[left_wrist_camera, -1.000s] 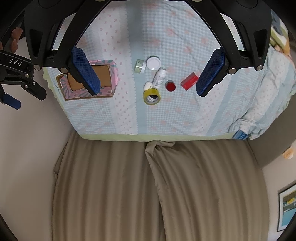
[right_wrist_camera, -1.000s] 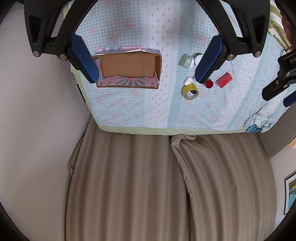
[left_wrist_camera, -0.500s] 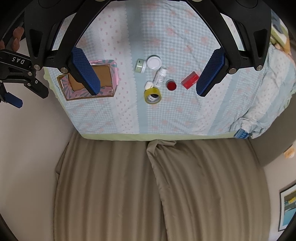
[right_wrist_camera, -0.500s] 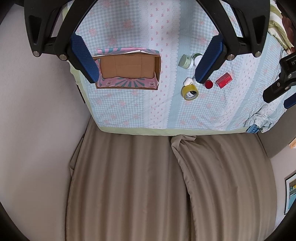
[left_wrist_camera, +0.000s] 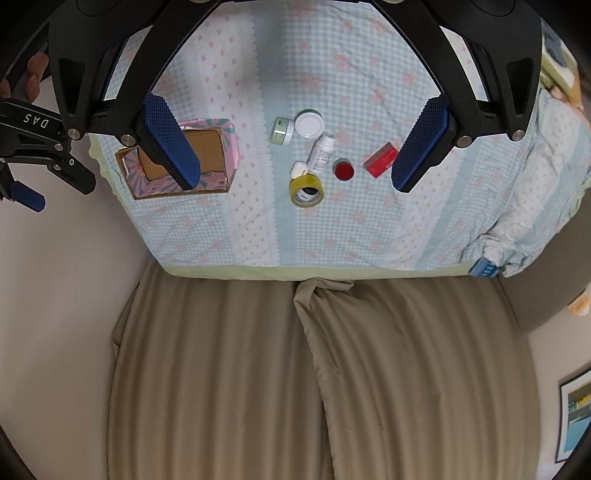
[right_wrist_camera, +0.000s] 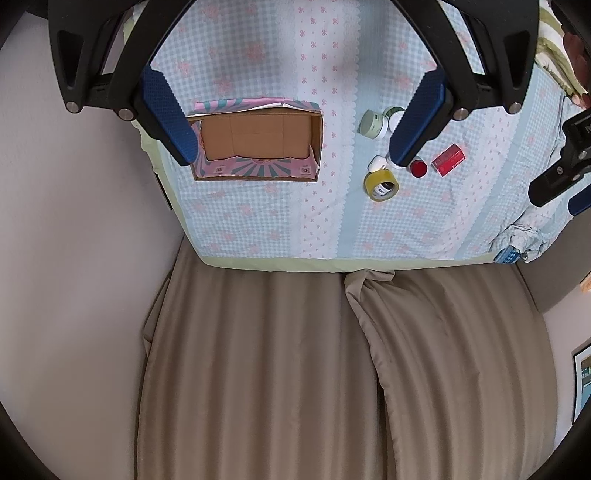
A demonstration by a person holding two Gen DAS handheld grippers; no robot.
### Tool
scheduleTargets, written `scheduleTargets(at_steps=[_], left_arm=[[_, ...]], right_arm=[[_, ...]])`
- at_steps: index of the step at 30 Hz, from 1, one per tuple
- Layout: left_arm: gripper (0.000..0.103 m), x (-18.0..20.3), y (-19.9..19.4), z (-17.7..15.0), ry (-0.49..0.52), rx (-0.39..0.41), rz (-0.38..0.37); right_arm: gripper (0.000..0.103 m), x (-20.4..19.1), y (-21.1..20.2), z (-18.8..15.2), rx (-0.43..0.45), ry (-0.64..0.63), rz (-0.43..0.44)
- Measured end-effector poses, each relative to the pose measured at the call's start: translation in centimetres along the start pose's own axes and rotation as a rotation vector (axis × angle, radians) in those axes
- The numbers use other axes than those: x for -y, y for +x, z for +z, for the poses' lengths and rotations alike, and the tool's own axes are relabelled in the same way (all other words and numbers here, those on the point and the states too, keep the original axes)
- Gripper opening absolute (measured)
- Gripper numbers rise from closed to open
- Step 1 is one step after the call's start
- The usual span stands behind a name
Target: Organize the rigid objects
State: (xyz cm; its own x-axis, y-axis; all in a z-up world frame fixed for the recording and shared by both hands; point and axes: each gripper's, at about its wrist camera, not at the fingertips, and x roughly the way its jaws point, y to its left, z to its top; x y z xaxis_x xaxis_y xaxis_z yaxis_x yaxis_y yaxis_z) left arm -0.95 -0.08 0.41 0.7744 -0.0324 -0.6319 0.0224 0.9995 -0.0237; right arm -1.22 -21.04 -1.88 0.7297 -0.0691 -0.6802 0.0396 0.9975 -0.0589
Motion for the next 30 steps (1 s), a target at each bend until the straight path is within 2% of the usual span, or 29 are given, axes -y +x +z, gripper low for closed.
scheduleTargets(at_steps=[30], left_arm=[[0.102,0.0,0.2,0.0,0.007,0.003,0.019]], right_arm=[[0.103,-0.1,1.0,0.2,0.011,0.004,0.001]])
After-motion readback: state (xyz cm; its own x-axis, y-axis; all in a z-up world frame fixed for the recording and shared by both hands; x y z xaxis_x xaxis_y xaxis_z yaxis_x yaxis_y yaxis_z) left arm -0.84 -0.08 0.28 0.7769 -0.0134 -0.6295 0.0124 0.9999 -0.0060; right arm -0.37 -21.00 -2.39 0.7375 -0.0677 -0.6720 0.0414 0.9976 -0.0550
